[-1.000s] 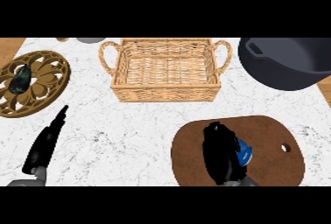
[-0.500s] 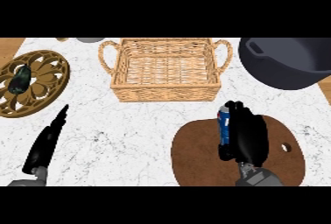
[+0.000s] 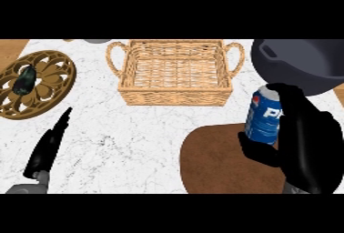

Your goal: Pick the can from the cutting board and place it in the basket

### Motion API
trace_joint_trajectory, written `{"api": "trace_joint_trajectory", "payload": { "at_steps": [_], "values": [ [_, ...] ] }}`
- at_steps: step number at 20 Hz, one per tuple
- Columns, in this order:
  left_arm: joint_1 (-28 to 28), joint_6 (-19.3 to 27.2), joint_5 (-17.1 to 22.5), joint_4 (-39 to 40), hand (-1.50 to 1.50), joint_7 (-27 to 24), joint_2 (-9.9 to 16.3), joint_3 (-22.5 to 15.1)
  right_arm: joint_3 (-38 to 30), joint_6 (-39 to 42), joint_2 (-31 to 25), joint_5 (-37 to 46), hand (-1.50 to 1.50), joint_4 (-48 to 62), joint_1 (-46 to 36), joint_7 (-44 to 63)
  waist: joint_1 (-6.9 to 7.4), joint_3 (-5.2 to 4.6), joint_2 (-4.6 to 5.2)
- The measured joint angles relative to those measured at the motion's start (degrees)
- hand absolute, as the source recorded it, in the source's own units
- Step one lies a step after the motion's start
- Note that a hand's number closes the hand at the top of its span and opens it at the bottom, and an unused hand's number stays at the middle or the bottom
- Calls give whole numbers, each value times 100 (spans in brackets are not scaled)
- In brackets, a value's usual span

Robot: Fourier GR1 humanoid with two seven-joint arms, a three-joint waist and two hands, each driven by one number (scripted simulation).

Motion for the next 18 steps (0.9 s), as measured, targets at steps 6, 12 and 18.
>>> {"api": "trace_joint_trajectory", "payload": {
  "at_steps": [6,12,18],
  "values": [
    [-25,-43,-48,78,0,-90,-61,23,-250,1360,232,-426,150,-929,-1040,323,39,-3,3],
    [-25,-112,-90,-24,0,-11,-83,43,-664,1956,489,-1333,150,-829,-2287,911,78,-3,4],
    [13,-146,-146,-2,0,-83,-121,76,-856,1901,539,-2034,150,-98,-3441,1364,98,-4,6]
  ]
}}
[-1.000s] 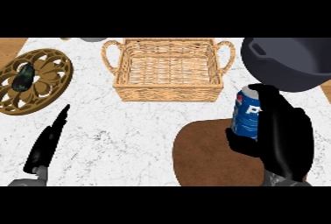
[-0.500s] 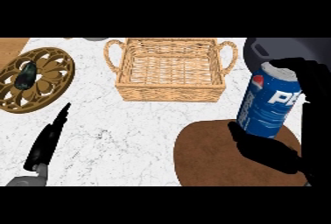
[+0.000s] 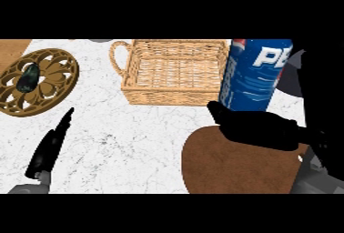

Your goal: Pick the can from the cutting board and place it in the basket

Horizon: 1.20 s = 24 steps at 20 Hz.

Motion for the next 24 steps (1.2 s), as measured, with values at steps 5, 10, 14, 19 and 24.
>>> {"api": "trace_joint_trajectory", "payload": {
  "at_steps": [5,10,14,19,24],
  "values": [
    [6,38,-95,-49,0,20,-96,-36,-156,-271,13,-411,150,862,-550,153,16,1,7],
    [-108,-12,-107,24,0,26,-110,20,-11,-834,18,-614,150,1955,-1015,221,37,0,18],
    [-96,-77,-100,97,0,-67,-88,79,173,-1273,18,-755,150,2754,-1299,290,47,0,20],
    [-120,-94,-138,56,0,-6,-145,72,307,-2002,21,-661,150,3897,-1531,202,63,1,27],
    [-75,-139,-142,-42,0,47,-122,142,451,-2567,23,-497,-150,4714,-1464,129,50,2,25]
  ]
}}
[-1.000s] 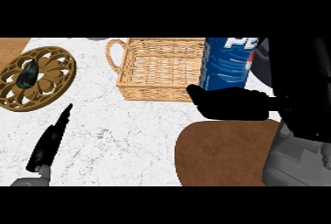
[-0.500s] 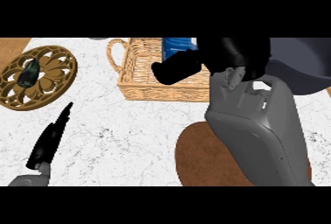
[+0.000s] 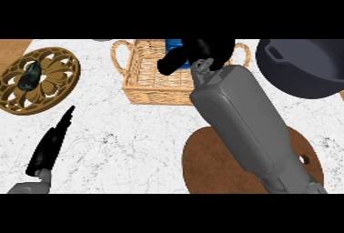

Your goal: Pick the can from the cutting board and place it in the basket

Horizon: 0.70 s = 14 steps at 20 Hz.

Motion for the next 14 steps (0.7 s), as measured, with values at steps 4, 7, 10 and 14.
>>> {"api": "trace_joint_trajectory", "payload": {
  "at_steps": [4,7,10,14],
  "values": [
    [49,19,-66,10,0,-73,-59,-22,79,-644,4,-212,-150,725,-209,-46,25,1,6],
    [-31,-25,-71,1,0,-7,-53,6,72,-1137,6,-343,-150,1247,-437,-180,36,1,10],
    [-76,-6,-107,89,0,-57,-84,13,112,-1753,8,-360,-150,1478,-518,-253,37,1,12],
    [-42,-62,-73,100,0,-48,-65,59,-163,-2463,-2,-234,-150,1550,-578,-195,12,1,7]
  ]
}}
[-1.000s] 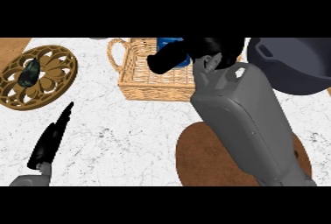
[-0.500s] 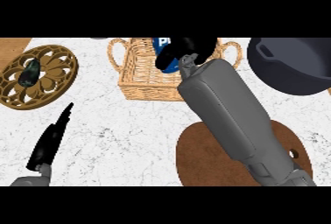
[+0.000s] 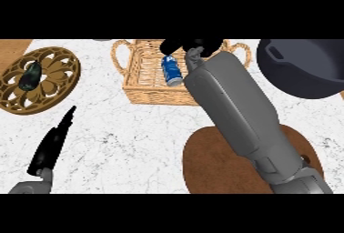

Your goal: Pick the can from the cutting board and place it in the basket

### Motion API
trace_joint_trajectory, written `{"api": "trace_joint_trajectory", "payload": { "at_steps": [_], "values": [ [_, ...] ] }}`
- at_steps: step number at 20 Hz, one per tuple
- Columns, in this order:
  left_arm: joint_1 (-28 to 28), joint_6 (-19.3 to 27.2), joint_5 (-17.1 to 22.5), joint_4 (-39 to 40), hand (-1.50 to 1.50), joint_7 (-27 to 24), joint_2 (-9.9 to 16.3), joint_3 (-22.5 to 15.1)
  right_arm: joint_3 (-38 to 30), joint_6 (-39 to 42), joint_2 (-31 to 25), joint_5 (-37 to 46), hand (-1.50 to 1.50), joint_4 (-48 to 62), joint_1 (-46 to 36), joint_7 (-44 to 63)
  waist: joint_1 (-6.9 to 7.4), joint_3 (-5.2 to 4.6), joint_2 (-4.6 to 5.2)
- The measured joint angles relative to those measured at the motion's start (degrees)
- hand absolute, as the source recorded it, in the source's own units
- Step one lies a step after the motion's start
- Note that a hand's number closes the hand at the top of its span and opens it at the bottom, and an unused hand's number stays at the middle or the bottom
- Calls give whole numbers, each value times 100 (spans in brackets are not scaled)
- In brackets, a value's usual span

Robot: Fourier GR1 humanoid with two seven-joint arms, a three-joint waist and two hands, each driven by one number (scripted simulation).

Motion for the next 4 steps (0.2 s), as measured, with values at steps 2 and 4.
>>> {"api": "trace_joint_trajectory", "payload": {
  "at_steps": [2,4],
  "values": [
    [136,53,-38,-112,0,8,-69,-50,-145,-238,-15,76,-150,-113,123,103,-28,1,-16],
    [212,78,-56,-127,0,-32,-83,-47,-326,-413,-71,106,-150,-253,252,187,-59,2,-24]
  ]
}}
